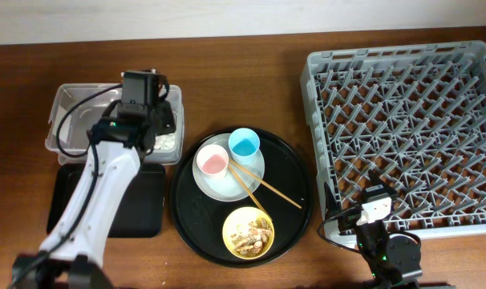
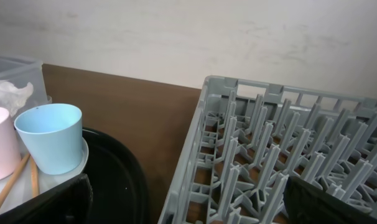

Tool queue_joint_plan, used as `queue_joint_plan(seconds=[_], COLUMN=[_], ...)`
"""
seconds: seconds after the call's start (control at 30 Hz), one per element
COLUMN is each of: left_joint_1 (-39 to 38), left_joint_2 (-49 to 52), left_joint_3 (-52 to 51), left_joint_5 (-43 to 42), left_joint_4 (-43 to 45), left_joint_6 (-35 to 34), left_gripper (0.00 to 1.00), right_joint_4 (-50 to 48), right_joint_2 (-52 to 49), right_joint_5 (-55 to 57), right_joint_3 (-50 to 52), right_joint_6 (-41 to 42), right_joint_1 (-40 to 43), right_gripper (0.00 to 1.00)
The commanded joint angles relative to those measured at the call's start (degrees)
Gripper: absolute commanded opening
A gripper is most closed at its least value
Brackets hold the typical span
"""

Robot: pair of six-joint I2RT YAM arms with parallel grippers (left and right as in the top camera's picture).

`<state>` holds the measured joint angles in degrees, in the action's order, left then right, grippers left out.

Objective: Sort waste into correct bins and load items into the dishwasher rack
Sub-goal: 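Carry the wrapper with the left gripper and drop it into the clear bin, then grasp the rim of the yellow bowl with the left gripper and lift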

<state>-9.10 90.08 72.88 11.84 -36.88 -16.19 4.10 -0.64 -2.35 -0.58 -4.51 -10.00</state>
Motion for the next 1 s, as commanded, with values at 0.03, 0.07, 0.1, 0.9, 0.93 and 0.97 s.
queue_joint_plan(seconds=[0.03, 0.07, 0.1, 0.9, 0.93, 0.97], left_joint_1=[2.19, 2.34, 2.47, -28.17, -30.6, -32.74], left_joint_2=[6.88, 7.32, 7.39, -4.17, -4.02, -3.91], left_joint_3=[0.24, 0.24, 0.24, -2.86, -3.91, -4.85], left_joint_5=[1.07, 1.09, 1.09, -22.62, -21.81, -21.29], left_joint_4=[2.82, 2.86, 2.97, -24.63, -23.8, -22.93], left_joint_6=[-0.92, -0.92, -0.9, -1.38, -2.73, -3.8], left_gripper=[0.3, 0.39, 0.54, 0.43, 0.43, 0.43], right_joint_4=[0.28, 0.26, 0.26, 0.28, 0.28, 0.28], right_joint_2=[0.44, 0.44, 0.44, 0.44, 0.44, 0.44], right_joint_5=[0.68, 0.68, 0.68, 0.68, 0.68, 0.68], right_joint_3=[0.26, 0.26, 0.26, 0.26, 0.26, 0.26], right_joint_6=[0.52, 0.52, 0.52, 0.52, 0.52, 0.52], right_joint_1=[-0.11, -0.11, -0.11, -0.11, -0.11, -0.11], right_gripper=[0.99, 0.99, 0.98, 0.98, 0.99, 0.99])
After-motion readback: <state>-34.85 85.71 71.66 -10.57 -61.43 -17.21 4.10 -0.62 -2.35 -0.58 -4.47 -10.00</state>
